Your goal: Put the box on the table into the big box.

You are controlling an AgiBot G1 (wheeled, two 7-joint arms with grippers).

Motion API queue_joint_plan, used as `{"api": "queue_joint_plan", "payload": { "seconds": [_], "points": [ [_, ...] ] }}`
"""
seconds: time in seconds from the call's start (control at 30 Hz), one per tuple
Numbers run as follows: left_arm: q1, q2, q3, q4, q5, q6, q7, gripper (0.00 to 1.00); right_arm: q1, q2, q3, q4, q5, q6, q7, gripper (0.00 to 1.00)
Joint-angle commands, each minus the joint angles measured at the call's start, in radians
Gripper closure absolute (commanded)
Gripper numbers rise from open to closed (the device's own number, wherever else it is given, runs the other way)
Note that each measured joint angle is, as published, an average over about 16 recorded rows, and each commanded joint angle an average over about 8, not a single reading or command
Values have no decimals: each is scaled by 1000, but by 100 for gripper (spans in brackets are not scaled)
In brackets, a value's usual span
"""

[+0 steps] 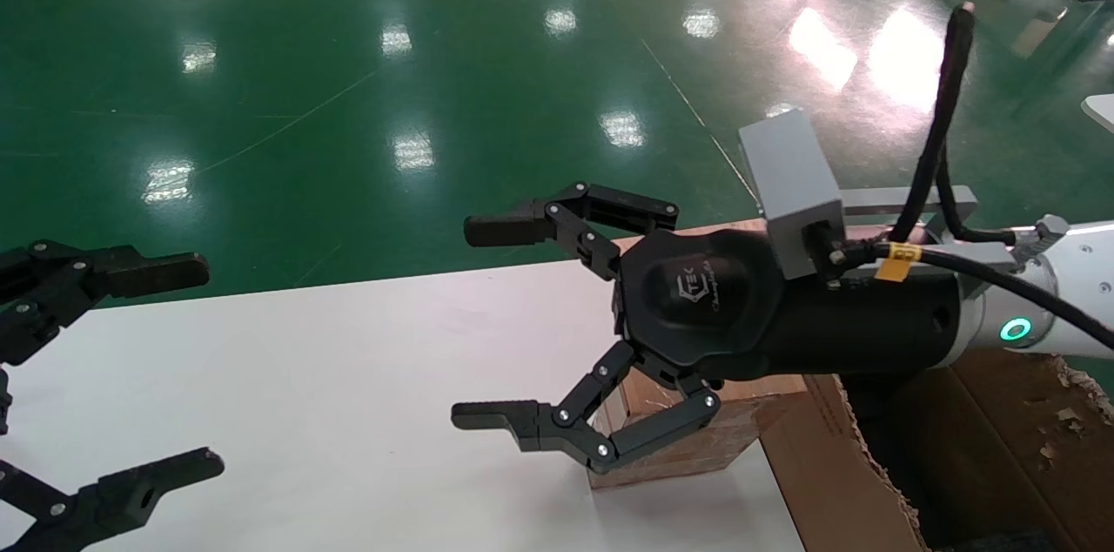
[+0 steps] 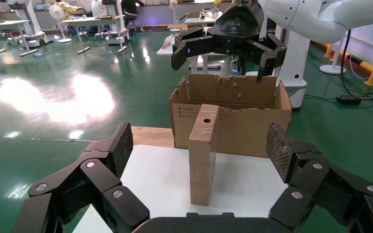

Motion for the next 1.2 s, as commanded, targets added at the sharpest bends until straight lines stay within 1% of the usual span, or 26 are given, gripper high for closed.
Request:
{"api": "queue_joint_plan", "payload": {
  "seconds": [0.03,1.2],
  "points": [
    [0,0,0,0,0,0,0,0,0,0,0,0,0,0,0,0],
    [0,0,0,0,0,0,0,0,0,0,0,0,0,0,0,0]
  ]
}}
